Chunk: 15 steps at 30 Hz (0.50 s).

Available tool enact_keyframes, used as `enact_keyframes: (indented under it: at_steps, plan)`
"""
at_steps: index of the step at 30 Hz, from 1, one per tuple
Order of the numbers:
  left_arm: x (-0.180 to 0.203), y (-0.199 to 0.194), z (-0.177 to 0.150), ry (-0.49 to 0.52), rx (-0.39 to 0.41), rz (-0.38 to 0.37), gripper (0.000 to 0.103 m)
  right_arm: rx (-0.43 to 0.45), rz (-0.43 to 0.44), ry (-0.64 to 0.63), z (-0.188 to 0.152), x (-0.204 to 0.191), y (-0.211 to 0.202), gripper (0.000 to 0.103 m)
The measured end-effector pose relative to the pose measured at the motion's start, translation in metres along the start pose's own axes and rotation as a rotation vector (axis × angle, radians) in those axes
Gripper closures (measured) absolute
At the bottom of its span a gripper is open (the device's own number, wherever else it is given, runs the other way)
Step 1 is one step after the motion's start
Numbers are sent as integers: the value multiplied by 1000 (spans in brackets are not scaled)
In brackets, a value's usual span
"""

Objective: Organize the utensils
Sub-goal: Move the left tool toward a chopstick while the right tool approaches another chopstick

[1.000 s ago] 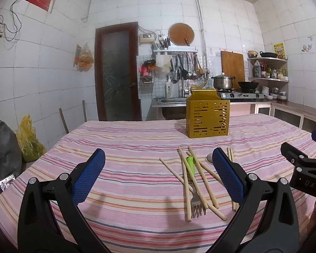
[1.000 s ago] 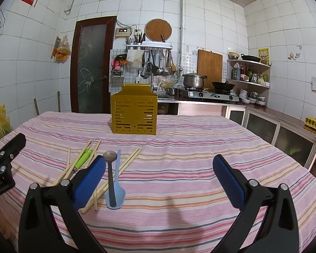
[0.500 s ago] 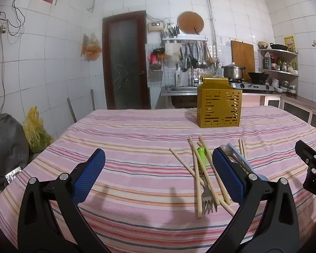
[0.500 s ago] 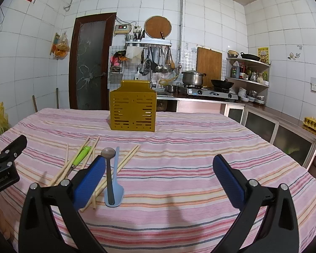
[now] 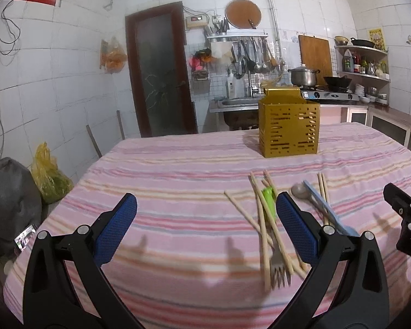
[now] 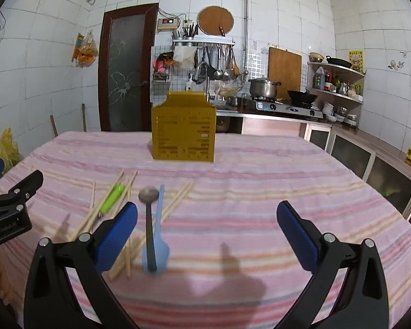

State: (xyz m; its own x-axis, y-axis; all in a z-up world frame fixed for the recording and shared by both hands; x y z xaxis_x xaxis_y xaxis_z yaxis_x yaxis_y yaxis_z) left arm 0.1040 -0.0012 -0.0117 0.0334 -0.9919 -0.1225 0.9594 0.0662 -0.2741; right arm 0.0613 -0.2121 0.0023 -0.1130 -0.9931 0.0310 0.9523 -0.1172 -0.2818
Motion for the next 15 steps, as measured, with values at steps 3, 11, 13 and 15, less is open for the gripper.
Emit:
enact_keyframes:
  at_steps: [3, 11, 13, 15]
  plan:
    - [1, 15, 9, 9, -18, -7, 5, 8, -17, -9, 15, -1, 13, 4]
    - [7, 73, 16, -20, -164, -43, 5, -139, -86, -38, 19, -8, 80, 4]
    - [8, 89, 14, -38, -194, -48, 5, -186, -111, -33, 12, -6, 97, 4]
    - [10, 105, 8, -50, -241, -65, 5, -246, -129, -8, 4, -1, 115, 4]
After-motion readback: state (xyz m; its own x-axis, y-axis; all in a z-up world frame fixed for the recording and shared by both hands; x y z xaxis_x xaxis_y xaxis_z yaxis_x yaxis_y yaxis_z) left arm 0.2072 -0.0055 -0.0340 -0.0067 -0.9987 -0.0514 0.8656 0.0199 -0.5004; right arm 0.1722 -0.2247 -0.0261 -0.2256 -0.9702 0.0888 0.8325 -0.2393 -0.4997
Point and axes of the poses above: each gripper's, at about its wrist camera, not at the fingertips, and y roughly the way its jaws point, x to its right, z to its top, the point moved 7 cm from there along y, roughly the way its jaws point, and after that the axes turned 6 degrees about x, right-handed, at the moved point
